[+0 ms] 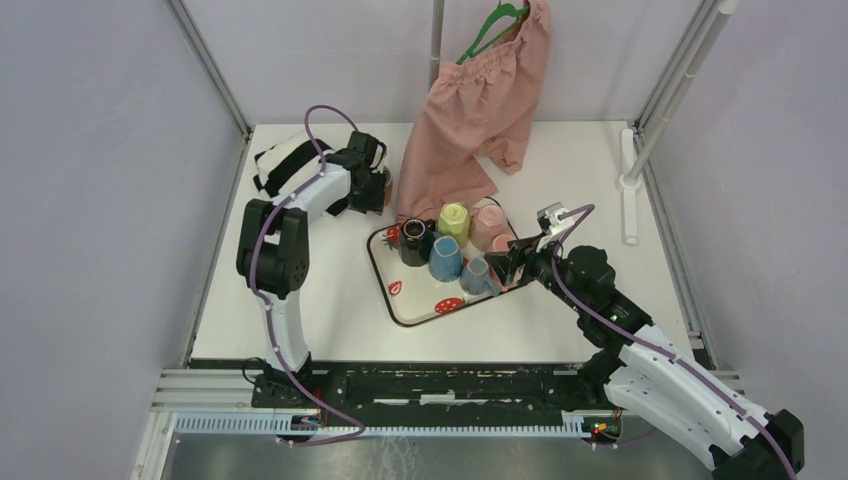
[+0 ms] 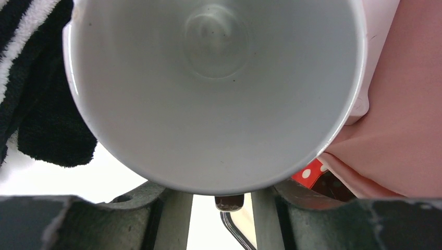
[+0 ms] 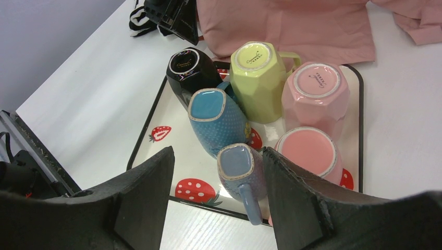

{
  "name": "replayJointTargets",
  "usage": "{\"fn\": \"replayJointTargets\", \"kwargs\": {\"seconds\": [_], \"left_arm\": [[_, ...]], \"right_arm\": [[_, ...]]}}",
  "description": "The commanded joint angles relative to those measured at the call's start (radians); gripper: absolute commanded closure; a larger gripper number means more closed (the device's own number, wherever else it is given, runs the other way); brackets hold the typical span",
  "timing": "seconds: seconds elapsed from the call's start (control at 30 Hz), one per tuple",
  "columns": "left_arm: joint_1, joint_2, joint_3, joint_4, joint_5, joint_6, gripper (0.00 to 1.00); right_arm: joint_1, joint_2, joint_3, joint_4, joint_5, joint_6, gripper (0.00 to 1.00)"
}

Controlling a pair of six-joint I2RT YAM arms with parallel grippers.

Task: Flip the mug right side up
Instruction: Place the cup at the center of the board.

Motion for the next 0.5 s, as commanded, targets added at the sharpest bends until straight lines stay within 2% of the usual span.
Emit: {"fn": "replayJointTargets", "kwargs": {"seconds": [0.0,0.23,0.37,0.47], "left_arm": [[-0.001,-0.074,0.041,-0.002,-0.026,0.034,0.50],[-0.001,-0.211,0.028,0.010,-0.033,0.011,0.48],[0.000,-0.324,-0.015,0.050,-0.035,0.004,0.49],[-0.001,-0.442,-0.077,0.116,-0.030,-0.011,0.49]], "right_arm": [[-0.005,-0.010,0.010,0.006,0.021,0.008,0.31],[-0.004,-0.007,0.033,-0.018,0.047,-0.011,0.32],[-0.005,-0.014,0.052,-0.034,0.127,-0.044,0.31],[-0.005,0.003,0.089,-0.107,0.206,-0.084,0.31]]}}
